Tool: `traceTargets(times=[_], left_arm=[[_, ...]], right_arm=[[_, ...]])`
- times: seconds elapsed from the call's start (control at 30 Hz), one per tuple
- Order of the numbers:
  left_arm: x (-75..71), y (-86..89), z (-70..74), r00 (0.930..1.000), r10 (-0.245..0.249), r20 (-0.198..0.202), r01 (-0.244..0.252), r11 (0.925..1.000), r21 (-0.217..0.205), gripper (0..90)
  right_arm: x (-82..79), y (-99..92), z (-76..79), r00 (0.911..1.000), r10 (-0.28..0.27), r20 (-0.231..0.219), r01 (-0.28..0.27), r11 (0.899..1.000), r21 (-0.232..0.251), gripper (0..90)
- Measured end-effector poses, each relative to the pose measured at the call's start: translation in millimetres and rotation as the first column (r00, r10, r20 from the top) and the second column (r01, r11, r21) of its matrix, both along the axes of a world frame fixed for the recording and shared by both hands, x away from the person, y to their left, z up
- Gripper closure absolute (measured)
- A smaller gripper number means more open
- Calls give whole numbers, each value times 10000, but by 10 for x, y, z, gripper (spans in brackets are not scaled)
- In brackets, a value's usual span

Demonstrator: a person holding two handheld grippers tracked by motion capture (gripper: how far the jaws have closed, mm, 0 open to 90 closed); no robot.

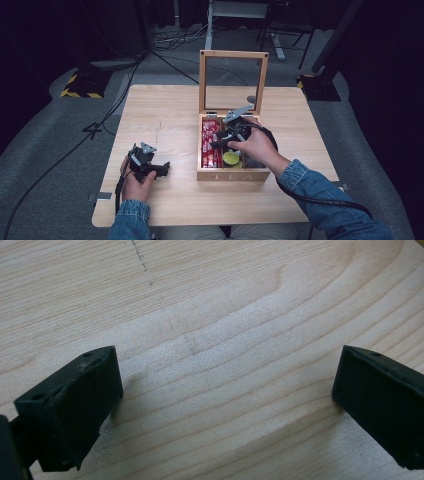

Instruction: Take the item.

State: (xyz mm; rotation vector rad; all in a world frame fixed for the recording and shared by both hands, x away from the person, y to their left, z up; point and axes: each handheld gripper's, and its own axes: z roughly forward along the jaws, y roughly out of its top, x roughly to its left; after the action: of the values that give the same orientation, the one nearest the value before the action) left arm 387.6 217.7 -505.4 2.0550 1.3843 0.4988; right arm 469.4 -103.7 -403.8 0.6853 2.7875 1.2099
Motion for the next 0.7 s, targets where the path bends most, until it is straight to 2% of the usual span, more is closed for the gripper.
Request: traceTargets(times=[0.17, 0.3, 0.5, 0.7], left_arm=[[1, 1, 1, 10000, -8, -13, 8, 10000, 0, 1], [4, 2, 0, 10000, -28, -7, 28, 10000, -8, 1], [11, 7, 2, 10000, -55, -14, 55, 10000, 30, 1], [11, 6, 2, 10000, -53, -15, 53, 10000, 28, 1]], right_arm=[[7, 66, -85, 10000, -39, -82, 35, 9988, -489, 440], [10, 106, -121, 9998, -131, -167, 120, 9977, -671, 432], [11, 218, -174, 9978, -509, -418, 451, 9905, -1296, 400], [25, 271, -188, 9965, -660, -516, 575, 9868, -1512, 391]])
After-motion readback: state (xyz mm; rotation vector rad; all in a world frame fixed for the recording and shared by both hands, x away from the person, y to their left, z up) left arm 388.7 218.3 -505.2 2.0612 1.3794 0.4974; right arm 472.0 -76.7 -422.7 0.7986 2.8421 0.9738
